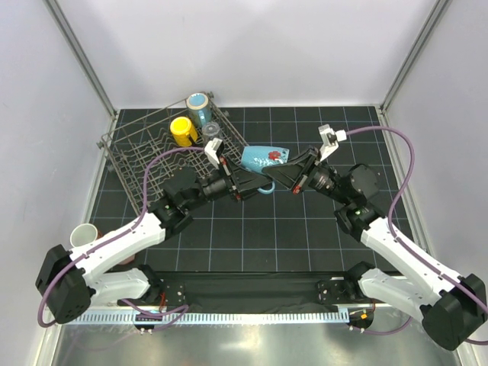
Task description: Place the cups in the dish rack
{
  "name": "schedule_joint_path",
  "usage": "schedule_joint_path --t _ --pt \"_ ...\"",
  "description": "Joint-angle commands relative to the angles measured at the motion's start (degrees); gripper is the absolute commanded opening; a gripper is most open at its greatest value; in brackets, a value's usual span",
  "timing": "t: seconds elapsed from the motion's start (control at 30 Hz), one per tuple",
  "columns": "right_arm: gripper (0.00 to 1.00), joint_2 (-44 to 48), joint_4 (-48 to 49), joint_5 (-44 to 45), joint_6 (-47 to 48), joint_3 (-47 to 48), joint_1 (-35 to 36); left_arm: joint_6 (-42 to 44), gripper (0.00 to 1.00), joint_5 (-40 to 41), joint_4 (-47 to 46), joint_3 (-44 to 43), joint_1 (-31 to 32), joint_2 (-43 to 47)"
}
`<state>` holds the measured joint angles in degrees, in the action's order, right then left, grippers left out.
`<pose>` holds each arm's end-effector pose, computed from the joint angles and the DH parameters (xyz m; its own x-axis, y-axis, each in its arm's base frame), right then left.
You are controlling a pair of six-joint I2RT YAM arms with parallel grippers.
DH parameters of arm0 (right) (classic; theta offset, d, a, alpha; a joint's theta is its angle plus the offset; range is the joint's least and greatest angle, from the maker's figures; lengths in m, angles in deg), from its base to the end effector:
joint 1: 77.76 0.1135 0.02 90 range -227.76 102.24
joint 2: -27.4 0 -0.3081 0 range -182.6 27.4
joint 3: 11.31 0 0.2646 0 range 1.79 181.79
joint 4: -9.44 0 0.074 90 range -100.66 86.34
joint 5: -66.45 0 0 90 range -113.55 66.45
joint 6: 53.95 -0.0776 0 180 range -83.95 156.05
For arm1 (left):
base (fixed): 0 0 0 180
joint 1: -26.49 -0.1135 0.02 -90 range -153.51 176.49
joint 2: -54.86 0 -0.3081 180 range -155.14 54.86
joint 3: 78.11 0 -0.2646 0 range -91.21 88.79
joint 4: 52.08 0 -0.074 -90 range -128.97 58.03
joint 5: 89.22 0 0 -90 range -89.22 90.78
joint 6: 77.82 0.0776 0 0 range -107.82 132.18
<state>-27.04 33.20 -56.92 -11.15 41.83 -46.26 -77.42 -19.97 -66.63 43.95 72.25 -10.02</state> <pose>0.1769 0.1585 0.4112 -0.4169 0.4632 -0.7821 -0.8300 0.1569 0.5353 0.1876 -0.2321 0.3799 -0.9143 -0.4015 -0.0538 0.0988 -0.0921 -0.9908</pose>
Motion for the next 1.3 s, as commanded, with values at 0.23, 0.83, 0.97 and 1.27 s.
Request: schedule_joint_path --t 0.23,0.83,0.97,1.27 --pt "0.55 5.9 -19.5 9.3 9.9 4.6 2.3 18.3 0.00 11.0 21.2 -6.7 -0.8 6.4" --pt "0.60 11.1 -46.5 36.4 19.7 4.4 2.3 48.2 0.00 27.9 49.8 -26.7 -10.3 -5.5" --pt "0.60 14.5 -49.5 36.5 20.2 4.2 2.2 53.3 0.00 38.6 50.6 -30.1 -10.4 -13.1" --pt "0.60 16.7 -51.4 34.0 18.5 2.6 2.2 53.9 0.00 48.1 43.0 -30.1 -10.3 -28.1"
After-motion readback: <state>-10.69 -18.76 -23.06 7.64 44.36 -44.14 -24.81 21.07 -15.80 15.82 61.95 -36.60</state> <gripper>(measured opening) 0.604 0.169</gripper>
